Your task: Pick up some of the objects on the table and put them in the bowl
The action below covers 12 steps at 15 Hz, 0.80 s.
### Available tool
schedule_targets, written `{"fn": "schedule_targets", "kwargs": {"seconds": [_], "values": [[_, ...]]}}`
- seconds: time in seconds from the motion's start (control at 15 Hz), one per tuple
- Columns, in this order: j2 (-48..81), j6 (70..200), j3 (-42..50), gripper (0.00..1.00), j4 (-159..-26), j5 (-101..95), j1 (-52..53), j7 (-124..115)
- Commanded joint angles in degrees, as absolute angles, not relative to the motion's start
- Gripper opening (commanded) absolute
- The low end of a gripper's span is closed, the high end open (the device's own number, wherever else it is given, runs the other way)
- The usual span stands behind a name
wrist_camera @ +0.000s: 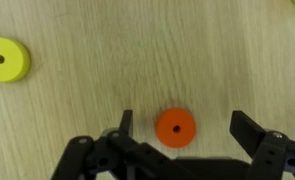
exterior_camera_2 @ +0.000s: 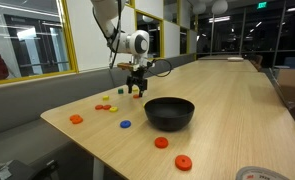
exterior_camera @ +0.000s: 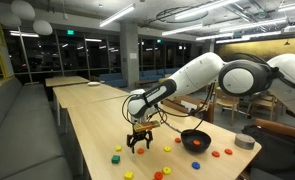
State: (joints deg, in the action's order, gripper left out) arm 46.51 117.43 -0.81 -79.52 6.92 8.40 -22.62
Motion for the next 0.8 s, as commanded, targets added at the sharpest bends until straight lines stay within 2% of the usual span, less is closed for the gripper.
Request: {"fn": "schedule_targets", "kwargs": {"seconds": [0.0, 0.73], "values": [[44.08, 123.33, 2.08, 1.00, -84.57, 3.85, 9.98, -24.84], [40.57, 130.62, 3.56, 1.00, -91.67, -0.24, 13.29, -28.11]]}}
